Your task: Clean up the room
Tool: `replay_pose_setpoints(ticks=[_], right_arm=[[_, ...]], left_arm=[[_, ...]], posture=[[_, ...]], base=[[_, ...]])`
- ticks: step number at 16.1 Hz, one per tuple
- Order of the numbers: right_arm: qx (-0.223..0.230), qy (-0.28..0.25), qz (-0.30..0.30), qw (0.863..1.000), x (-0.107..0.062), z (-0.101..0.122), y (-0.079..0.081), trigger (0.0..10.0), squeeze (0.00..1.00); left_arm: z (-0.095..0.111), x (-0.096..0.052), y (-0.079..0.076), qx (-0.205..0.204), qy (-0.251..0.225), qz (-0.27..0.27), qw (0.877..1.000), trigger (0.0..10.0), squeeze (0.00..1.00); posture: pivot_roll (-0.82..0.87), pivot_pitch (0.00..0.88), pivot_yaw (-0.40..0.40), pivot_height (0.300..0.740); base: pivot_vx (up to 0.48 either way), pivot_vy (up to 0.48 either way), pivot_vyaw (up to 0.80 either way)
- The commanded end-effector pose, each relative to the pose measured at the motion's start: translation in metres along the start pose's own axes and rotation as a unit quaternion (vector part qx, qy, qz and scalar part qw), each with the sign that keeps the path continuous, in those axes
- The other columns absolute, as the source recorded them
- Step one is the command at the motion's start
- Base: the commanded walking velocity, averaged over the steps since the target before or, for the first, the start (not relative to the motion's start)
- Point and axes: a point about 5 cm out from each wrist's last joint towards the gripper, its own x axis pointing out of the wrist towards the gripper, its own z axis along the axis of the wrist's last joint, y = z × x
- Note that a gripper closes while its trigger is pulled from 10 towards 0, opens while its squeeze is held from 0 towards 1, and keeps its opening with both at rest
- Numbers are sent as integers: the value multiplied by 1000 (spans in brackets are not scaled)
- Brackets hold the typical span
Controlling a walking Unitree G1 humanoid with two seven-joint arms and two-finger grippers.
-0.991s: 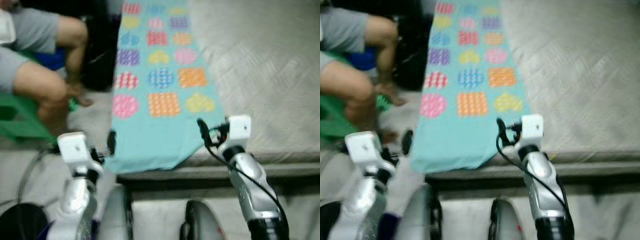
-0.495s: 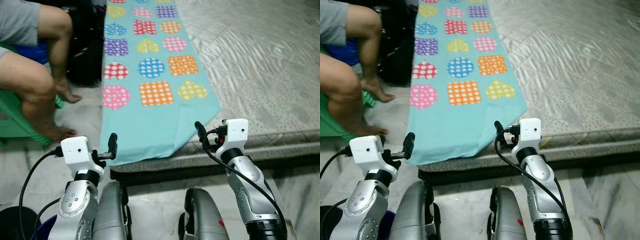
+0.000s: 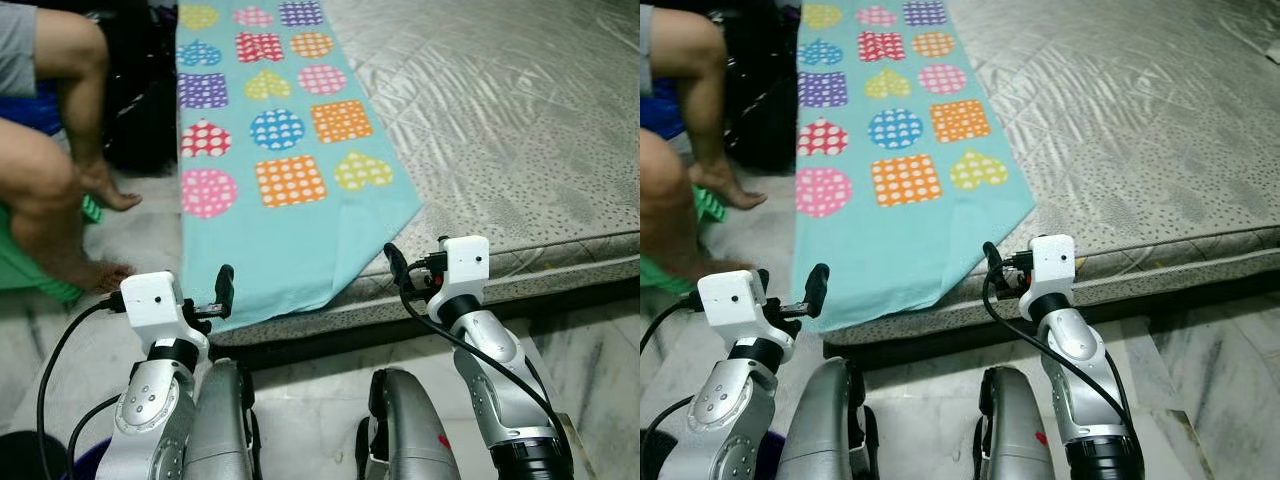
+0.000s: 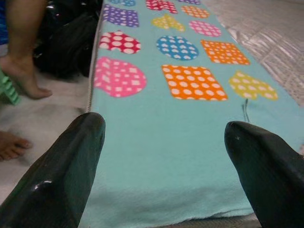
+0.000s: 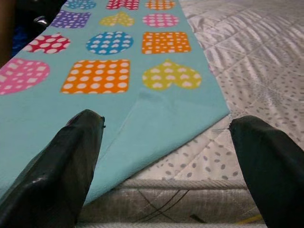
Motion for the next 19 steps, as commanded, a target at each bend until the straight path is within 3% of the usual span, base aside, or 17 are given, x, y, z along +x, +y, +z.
replay_pose_setpoints(ticks=[1,10,19], right_arm=[[0,0,-1,1000,-1,-1,-2,10000,0],[0,-4,1,1000,1,-1,0,10000,0],[-10,-4,1,1000,2,-2,-1,10000,0]], left_arm=[[2,-1,2,6,-5,4,1000,10000,0],[1,-1,3,4,-4,4,1000,10000,0],[-2,0,3,2,4,16,1000,10000,0]], posture=[[-19,281,-10,587],[-12,269,-9,587],[-12,267,-16,587]], base=[[450,0,0],[458,0,0],[0,0,142]])
